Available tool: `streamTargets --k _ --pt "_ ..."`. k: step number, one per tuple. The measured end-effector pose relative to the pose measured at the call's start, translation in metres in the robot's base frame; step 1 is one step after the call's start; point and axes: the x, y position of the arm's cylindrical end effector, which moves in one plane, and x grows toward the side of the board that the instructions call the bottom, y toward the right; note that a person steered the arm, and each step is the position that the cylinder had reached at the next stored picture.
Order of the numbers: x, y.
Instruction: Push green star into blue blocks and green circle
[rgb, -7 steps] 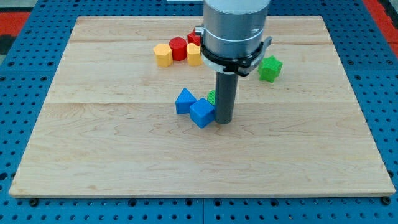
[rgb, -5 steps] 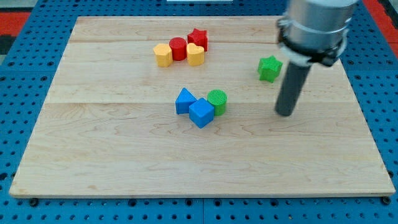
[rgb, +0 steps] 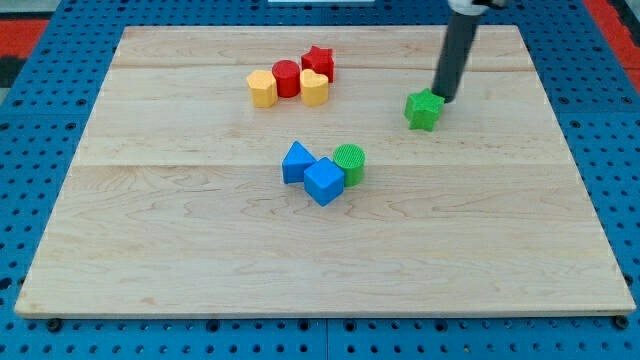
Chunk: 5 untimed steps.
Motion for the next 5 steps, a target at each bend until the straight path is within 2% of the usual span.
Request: streamTargets --k 1,2,4,5 --pt "0.029 -0.027" --pt "0.044 -0.029" --pt "0.057 0.001" --pt "0.060 -0.061"
